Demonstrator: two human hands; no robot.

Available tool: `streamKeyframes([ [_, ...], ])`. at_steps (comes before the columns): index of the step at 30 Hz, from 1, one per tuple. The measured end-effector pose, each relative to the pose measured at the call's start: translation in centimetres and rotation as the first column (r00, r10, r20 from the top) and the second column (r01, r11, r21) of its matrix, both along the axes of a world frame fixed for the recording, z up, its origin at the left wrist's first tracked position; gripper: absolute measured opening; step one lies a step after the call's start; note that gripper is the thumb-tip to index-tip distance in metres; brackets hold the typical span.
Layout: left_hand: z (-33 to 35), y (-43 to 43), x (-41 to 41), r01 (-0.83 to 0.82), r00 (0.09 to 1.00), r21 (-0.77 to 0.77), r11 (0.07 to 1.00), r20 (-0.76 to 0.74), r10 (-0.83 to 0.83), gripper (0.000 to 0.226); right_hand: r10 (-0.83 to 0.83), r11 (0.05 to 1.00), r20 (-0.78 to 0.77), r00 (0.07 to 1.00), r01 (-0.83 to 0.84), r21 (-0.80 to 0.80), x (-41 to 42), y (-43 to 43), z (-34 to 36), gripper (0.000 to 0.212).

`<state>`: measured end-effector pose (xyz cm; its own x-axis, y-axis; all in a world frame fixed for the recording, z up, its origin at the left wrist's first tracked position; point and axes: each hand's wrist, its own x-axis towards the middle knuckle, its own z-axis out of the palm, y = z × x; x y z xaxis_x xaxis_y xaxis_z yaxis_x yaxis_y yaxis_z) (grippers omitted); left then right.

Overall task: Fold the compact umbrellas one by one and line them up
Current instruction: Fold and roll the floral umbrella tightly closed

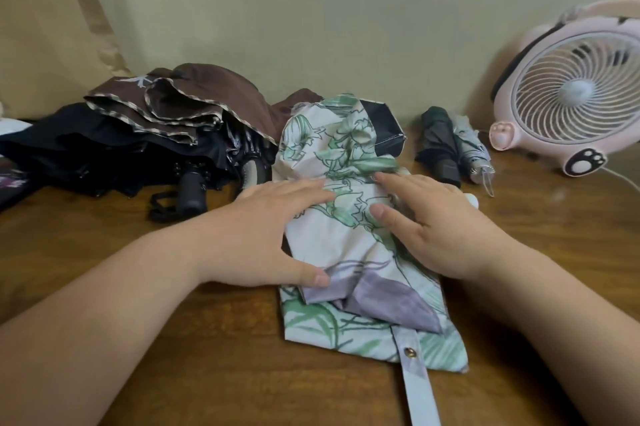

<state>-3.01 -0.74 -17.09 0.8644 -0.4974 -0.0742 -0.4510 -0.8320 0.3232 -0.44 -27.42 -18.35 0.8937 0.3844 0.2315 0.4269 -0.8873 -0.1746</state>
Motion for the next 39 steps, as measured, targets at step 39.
streamKeyframes([
  [39,1.6,-0.2,-0.6,0.255,0.957,-0.232,0.939,-0.082,-0.280,0.043,0.042,0.174,-0.261,0.964,0.250,0.953,-12.1,-0.1,-1.5,0.052],
])
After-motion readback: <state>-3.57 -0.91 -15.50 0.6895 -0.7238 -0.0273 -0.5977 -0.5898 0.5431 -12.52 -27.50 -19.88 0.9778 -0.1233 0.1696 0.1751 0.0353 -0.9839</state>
